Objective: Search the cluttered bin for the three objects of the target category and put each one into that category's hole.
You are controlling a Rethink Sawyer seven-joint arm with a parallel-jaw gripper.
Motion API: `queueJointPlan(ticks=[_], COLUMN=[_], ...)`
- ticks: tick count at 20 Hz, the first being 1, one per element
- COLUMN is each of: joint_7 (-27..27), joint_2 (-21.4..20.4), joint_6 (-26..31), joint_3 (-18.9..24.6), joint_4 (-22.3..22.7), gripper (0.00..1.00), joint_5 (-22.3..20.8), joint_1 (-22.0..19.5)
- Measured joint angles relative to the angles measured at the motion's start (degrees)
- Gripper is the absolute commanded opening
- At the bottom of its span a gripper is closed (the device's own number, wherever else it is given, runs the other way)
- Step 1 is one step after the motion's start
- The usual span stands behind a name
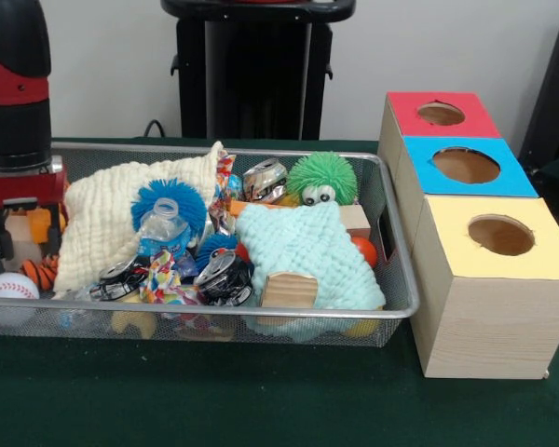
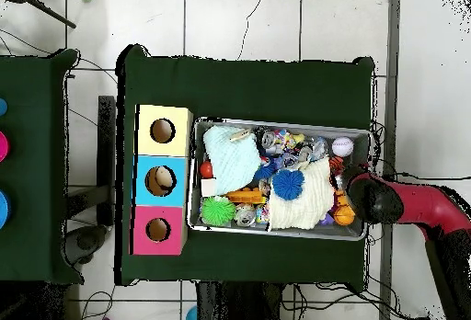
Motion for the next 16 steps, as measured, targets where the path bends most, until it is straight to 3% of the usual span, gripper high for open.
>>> queueJointPlan(ticks=[16], joint_7=[0.0], joint_2=[0.2], joint_6=[0.0], joint_3=[-1.8], joint_4=[0.0], gripper=[1.0], joint_5=[0.0], joint_1=[1.0])
